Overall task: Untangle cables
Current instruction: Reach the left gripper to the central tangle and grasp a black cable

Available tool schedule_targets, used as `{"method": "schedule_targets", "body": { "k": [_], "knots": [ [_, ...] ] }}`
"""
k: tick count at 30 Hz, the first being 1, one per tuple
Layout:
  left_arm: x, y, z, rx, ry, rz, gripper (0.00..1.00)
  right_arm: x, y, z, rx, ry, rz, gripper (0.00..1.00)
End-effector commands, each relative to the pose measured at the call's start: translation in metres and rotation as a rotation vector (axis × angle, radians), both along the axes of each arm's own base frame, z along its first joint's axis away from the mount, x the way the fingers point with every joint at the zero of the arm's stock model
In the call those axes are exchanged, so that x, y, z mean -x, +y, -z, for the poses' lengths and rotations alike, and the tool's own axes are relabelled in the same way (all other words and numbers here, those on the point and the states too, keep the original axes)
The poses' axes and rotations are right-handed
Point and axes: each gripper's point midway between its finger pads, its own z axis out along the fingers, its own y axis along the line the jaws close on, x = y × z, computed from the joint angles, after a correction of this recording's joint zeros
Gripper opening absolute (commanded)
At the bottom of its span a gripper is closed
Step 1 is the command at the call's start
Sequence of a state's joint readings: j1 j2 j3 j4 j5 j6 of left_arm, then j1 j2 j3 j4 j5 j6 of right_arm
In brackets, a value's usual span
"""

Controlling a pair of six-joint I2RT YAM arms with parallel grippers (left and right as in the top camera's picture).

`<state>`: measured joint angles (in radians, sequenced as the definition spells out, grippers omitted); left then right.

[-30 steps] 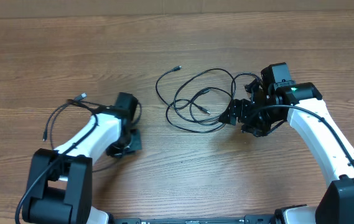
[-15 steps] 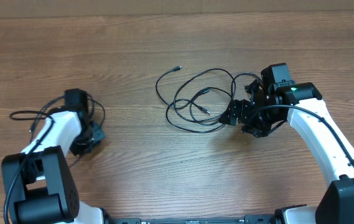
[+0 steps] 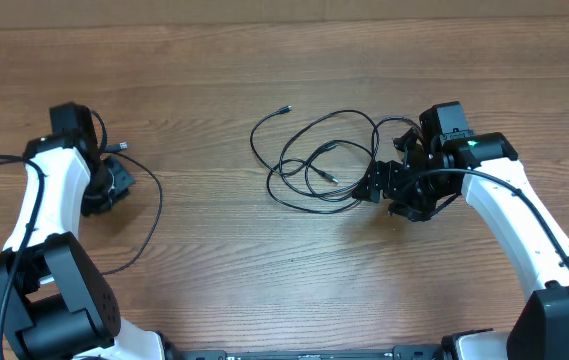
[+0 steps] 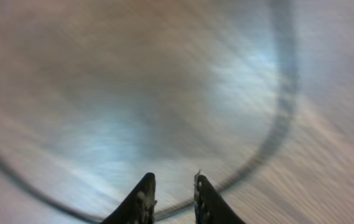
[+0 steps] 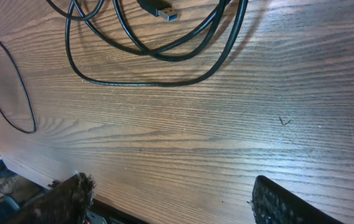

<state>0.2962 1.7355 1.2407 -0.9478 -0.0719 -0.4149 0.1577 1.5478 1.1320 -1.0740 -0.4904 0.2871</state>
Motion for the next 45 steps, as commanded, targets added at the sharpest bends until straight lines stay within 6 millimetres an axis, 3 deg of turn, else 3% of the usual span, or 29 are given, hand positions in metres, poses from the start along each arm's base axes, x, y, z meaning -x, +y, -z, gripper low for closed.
{"method": "schedule_targets", "body": {
  "k": [1,3,4,8,10,12,16,21,28,33,35,36,38,42,45],
  "knots": [
    [-0.039,-0.065,-0.025,0.299,-0.183,0.271,0.26,-0.004,0.000,-0.003,-0.001,-0.015,-0.006,0.81],
    [-0.051,-0.099,-0.037,0.417,-0.264,0.399,0.33,-0.004,0.000,-0.003,-0.001,-0.015,-0.005,0.83],
    [-0.056,-0.120,-0.044,0.476,-0.308,0.471,0.42,-0.004,0.000,-0.003,0.000,-0.015,-0.005,0.84],
    [-0.062,-0.183,-0.053,0.537,-0.353,0.662,0.61,-0.003,-0.012,0.004,0.076,0.019,0.062,0.85],
    [-0.057,-0.219,-0.052,0.534,-0.338,0.761,0.63,-0.001,-0.032,0.012,0.189,0.065,0.165,0.87],
    [-0.051,-0.242,-0.048,0.521,-0.311,0.809,0.61,0.003,-0.045,0.016,0.262,0.094,0.226,0.88],
    [-0.034,-0.271,-0.024,0.442,-0.163,0.645,0.61,0.009,-0.063,0.020,0.368,0.130,0.315,0.90],
    [-0.007,-0.309,0.005,0.462,-0.016,0.536,0.60,0.008,-0.074,0.020,0.381,0.141,0.350,0.90],
    [0.007,-0.324,0.059,0.432,0.116,0.501,0.54,0.013,-0.096,0.020,0.385,0.185,0.415,0.93],
    [-0.009,-0.331,0.069,0.441,0.061,0.528,0.52,0.013,-0.099,0.020,0.385,0.191,0.424,0.93],
    [-0.016,-0.335,0.066,0.447,0.028,0.539,0.40,0.014,-0.099,0.020,0.385,0.191,0.424,0.93],
    [-0.020,-0.336,0.064,0.449,0.016,0.541,0.23,0.014,-0.099,0.020,0.385,0.191,0.424,0.93],
    [-0.027,-0.339,0.058,0.450,-0.008,0.561,0.04,0.014,-0.099,0.020,0.385,0.191,0.424,0.93],
    [-0.047,-0.334,0.027,0.408,-0.051,0.604,0.04,0.015,-0.099,0.020,0.387,0.193,0.417,0.93],
    [-0.068,-0.332,-0.018,0.389,-0.132,0.672,0.04,0.015,-0.099,0.020,0.386,0.192,0.417,0.93]
  ]
}}
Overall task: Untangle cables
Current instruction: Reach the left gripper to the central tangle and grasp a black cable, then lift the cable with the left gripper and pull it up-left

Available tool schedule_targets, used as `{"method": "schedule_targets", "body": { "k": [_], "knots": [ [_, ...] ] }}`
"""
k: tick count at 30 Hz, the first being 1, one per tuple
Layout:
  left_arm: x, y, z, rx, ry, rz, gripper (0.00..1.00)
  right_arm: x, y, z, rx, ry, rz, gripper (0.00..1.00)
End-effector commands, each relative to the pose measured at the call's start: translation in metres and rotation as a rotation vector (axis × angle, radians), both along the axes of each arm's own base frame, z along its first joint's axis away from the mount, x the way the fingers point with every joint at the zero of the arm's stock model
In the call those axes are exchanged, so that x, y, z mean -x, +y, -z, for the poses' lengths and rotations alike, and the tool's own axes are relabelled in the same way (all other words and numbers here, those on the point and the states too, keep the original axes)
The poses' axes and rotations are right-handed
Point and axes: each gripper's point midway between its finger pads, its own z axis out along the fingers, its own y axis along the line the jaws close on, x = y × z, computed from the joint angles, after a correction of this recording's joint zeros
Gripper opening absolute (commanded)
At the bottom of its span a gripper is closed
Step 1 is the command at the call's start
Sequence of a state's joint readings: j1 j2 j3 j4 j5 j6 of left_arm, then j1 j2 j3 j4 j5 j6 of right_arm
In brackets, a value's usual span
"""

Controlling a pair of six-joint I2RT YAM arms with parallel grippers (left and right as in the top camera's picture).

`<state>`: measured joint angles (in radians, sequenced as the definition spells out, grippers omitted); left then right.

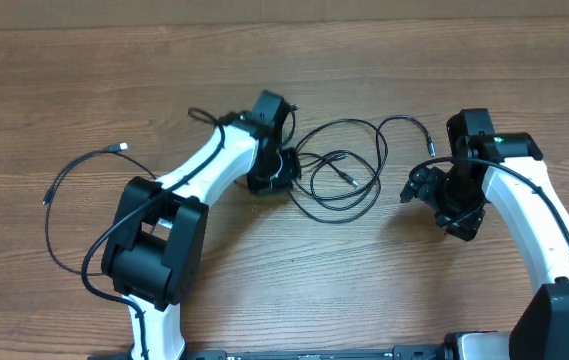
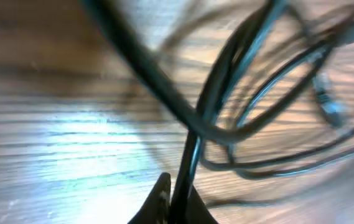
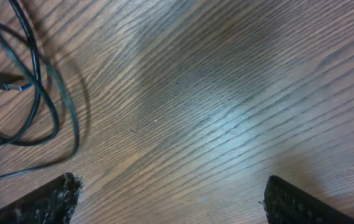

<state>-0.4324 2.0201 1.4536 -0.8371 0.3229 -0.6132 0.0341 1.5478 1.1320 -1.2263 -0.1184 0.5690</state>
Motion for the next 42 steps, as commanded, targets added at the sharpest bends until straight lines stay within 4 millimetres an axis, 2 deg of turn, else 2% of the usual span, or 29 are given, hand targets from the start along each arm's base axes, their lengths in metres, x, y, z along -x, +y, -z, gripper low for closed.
{"method": "schedule_targets", "body": {
  "k": [1,2,4,5,10,11,12,13,17,20,22,24,29,32,38,42],
  "knots": [
    [-0.044,-0.001,-0.073,0.038,-0.212,0.092,0.04,-0.004,-0.003,-0.002,0.013,-0.012,0.001,0.93],
    [-0.051,-0.004,-0.098,0.071,-0.267,0.133,0.04,-0.004,-0.003,-0.002,0.013,-0.012,0.001,0.93],
    [-0.065,-0.007,-0.162,0.132,-0.414,0.222,0.04,-0.004,-0.003,-0.002,0.013,-0.012,0.001,0.93],
    [-0.074,-0.001,-0.206,0.141,-0.523,0.254,0.04,-0.004,-0.003,-0.002,0.013,-0.011,0.001,0.93],
    [-0.081,0.026,-0.315,0.175,-0.751,0.221,0.04,-0.004,-0.003,-0.002,0.013,-0.011,0.001,0.93],
    [-0.078,0.031,-0.344,0.206,-0.813,0.223,0.04,-0.004,-0.003,-0.002,0.013,-0.012,0.001,0.93],
    [-0.076,0.032,-0.358,0.221,-0.848,0.227,0.04,-0.004,-0.003,-0.002,0.013,-0.012,0.001,0.93],
    [-0.070,0.034,-0.386,0.262,-0.916,0.241,0.04,-0.004,-0.003,-0.002,0.013,-0.012,0.001,0.93],
    [-0.053,0.046,-0.456,0.332,-1.103,0.253,0.04,-0.004,-0.003,-0.002,0.013,-0.012,0.001,0.93],
    [-0.046,0.063,-0.487,0.330,-1.188,0.210,0.04,-0.004,-0.003,-0.002,0.013,-0.012,0.001,0.93],
    [-0.036,0.081,-0.515,0.334,-1.264,0.168,0.04,-0.004,-0.003,-0.002,0.013,-0.012,0.001,0.93],
    [-0.028,0.088,-0.531,0.363,-1.308,0.163,0.04,-0.005,-0.003,-0.002,0.013,-0.014,0.001,0.93],
    [-0.010,0.101,-0.573,0.552,-1.358,0.141,0.04,-0.006,-0.003,-0.001,0.013,-0.018,0.001,0.93],
    [-0.007,0.122,-0.601,0.668,-1.381,0.080,0.04,-0.002,-0.003,0.003,0.013,-0.007,0.001,0.93],
    [-0.001,0.162,-0.636,0.735,-1.450,-0.009,0.04,0.000,-0.003,0.005,0.013,-0.002,0.001,0.93],
    [-0.003,0.200,-0.641,0.758,-1.416,-0.159,0.04,-0.001,-0.003,0.005,0.013,-0.005,0.001,0.93]
  ]
}}
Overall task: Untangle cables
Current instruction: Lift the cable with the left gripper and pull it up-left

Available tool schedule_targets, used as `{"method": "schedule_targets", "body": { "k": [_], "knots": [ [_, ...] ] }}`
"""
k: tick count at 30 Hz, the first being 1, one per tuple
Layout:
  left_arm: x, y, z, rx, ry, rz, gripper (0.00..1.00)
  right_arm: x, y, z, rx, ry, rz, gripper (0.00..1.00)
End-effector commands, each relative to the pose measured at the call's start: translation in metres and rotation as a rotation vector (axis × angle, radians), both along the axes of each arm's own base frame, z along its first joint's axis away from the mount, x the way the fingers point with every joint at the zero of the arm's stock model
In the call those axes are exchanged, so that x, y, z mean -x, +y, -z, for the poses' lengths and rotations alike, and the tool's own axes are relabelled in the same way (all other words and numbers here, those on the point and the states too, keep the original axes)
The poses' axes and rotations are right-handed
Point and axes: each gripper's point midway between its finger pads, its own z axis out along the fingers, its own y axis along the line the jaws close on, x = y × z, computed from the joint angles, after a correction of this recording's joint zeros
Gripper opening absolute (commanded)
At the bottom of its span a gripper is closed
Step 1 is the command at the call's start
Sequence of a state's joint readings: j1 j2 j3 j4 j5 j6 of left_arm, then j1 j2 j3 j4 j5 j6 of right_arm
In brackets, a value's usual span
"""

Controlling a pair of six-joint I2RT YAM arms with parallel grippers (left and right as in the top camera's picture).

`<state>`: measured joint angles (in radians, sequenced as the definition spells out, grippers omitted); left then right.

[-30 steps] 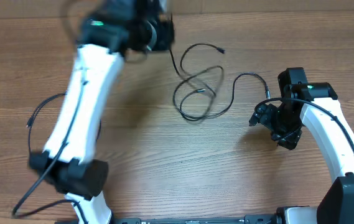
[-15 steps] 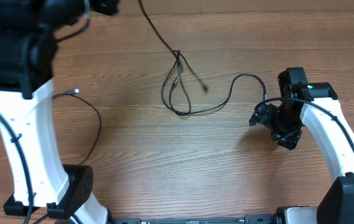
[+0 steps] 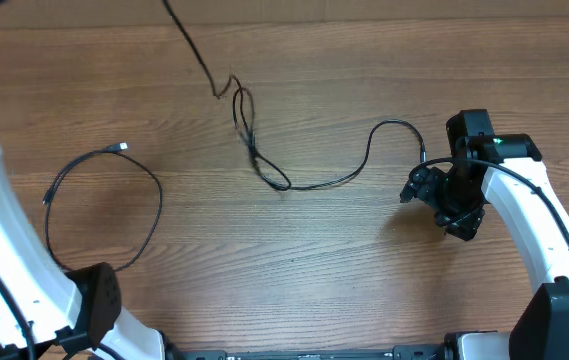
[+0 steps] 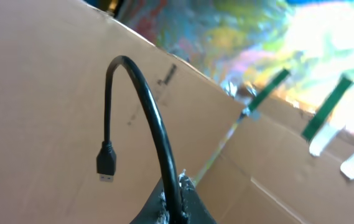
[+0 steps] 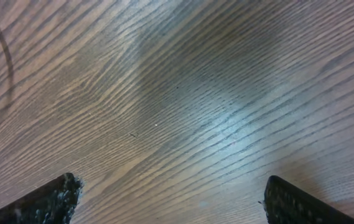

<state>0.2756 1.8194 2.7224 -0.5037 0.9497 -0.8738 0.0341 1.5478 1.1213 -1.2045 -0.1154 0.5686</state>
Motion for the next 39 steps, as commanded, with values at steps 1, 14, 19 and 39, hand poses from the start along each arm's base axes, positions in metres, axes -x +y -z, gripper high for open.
{"method": "schedule_targets", "body": {
  "k": [1,14,19,39],
  "knots": [
    [0.019,0.027,-0.011,0.166,0.119,-0.006,0.04,0.001,-0.002,0.002,0.010,0.006,0.001,0.93],
    [0.031,0.120,-0.041,0.382,0.075,-0.209,0.04,0.001,-0.002,0.002,0.010,0.005,0.002,0.93],
    [0.016,0.144,0.001,0.134,0.085,-0.385,0.04,0.001,-0.002,0.002,0.010,0.006,0.001,0.93],
    [0.092,0.299,0.208,0.020,0.931,-1.571,0.04,0.001,-0.002,0.002,0.009,0.007,0.001,0.93]
  ]
}}
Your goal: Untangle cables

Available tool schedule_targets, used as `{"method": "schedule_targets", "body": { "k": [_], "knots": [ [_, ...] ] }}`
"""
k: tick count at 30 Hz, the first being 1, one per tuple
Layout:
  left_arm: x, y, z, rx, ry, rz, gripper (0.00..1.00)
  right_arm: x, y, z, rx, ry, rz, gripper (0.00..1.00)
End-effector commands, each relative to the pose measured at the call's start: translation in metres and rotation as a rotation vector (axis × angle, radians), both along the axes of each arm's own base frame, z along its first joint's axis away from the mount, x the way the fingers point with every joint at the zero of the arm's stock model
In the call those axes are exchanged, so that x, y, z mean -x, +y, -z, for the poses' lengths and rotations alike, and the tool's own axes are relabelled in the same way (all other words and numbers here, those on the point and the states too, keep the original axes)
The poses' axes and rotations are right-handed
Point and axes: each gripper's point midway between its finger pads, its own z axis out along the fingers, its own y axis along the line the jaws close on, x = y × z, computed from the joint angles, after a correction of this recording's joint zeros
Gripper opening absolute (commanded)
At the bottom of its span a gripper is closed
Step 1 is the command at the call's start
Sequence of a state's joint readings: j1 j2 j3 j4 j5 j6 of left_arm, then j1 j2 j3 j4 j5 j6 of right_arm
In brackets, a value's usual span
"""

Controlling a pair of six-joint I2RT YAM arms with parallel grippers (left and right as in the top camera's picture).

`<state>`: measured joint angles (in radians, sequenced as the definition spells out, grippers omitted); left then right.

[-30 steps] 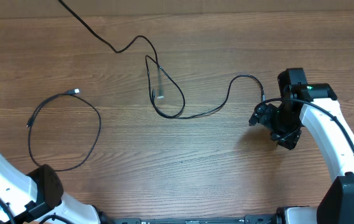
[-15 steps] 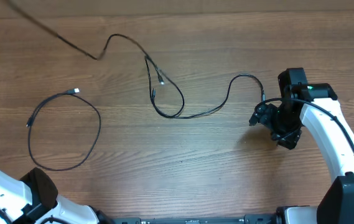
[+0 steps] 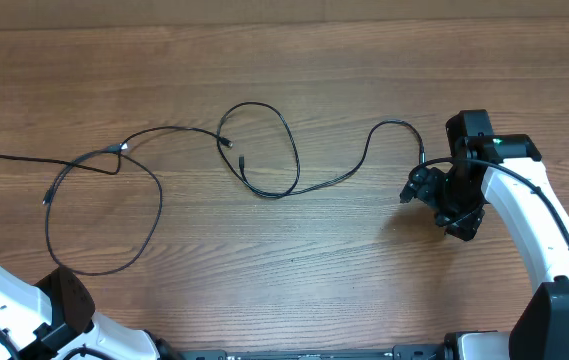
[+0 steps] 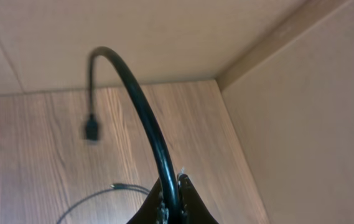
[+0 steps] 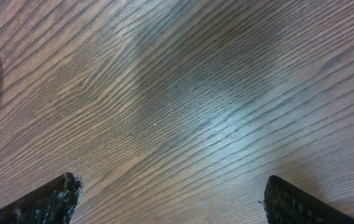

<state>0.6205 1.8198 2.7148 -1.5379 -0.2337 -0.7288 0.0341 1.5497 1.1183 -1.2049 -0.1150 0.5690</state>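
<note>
A long black cable (image 3: 282,150) lies on the table, running from the left edge across a wide loop at the middle to an end beside my right gripper (image 3: 419,190). It crosses a second thin cable (image 3: 154,215) that lies in a big loop at the left. My left gripper (image 4: 173,186) is out of the overhead view and shut on the thick black cable (image 4: 140,109), whose plug (image 4: 91,130) hangs free beyond the fingers. In the right wrist view my right gripper (image 5: 170,205) stands open just above bare wood, nothing between its fingers.
The wooden table (image 3: 314,280) is edged by a cardboard wall (image 3: 284,10) at the back and another cardboard wall (image 4: 288,124) at the left corner. My left arm's white link shows at the bottom left.
The long cable hung from above the table's back edge down to a tight knot; now it lies low, drawn out to the left edge with a wide loop. The right gripper has not moved.
At first the cables lay tangled at the middle, my left gripper far left, my right gripper open beside the tangle. Then the left gripper was shut on a cable at the tangle's left and the right had drawn back. Then the cable was held high; now it is stretched leftward.
</note>
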Motion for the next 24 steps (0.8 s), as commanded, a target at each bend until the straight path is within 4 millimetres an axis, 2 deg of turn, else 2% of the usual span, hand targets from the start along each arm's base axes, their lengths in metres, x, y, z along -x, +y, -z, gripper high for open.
{"method": "schedule_targets", "body": {
  "k": [1,8,10,12,14,15,18,20,21,22,23,24],
  "knots": [
    [0.007,0.004,-0.004,-0.077,0.068,-0.006,0.04,0.000,-0.002,0.001,0.009,0.002,0.001,0.93],
    [0.034,0.020,0.005,-0.093,0.145,-0.184,0.04,0.001,-0.002,0.001,0.009,0.005,0.001,0.93],
    [0.030,0.020,0.008,-0.083,0.145,-0.170,0.04,0.001,-0.002,0.001,0.009,0.004,0.001,0.93],
    [0.012,0.015,0.015,-0.061,0.144,-0.071,0.04,0.000,-0.002,0.001,0.009,0.000,0.001,0.93],
    [-0.012,0.007,0.034,-0.019,0.173,0.075,0.04,0.000,-0.002,0.001,0.009,0.000,0.001,0.93],
    [-0.016,0.007,0.040,-0.005,0.185,0.093,0.04,0.000,-0.002,0.001,0.009,0.000,0.001,0.93],
    [-0.028,0.008,0.080,0.077,0.264,0.133,0.04,0.000,-0.001,0.001,0.003,0.002,0.001,0.93],
    [-0.031,0.009,0.109,0.134,0.331,0.140,0.04,0.000,0.000,0.001,-0.002,0.002,0.002,0.93],
    [-0.032,0.009,0.132,0.178,0.383,0.145,0.04,0.000,0.000,0.001,-0.002,0.002,0.002,0.93],
    [-0.033,0.007,0.144,0.208,0.406,0.156,0.11,0.000,0.000,0.001,-0.002,0.002,0.002,0.93],
    [-0.040,-0.002,0.170,0.288,0.427,0.208,0.47,0.000,0.000,0.001,-0.002,0.002,0.002,0.93],
    [-0.045,-0.006,0.176,0.302,0.427,0.251,0.50,0.000,0.000,0.001,-0.002,0.002,0.002,0.93]
  ]
}}
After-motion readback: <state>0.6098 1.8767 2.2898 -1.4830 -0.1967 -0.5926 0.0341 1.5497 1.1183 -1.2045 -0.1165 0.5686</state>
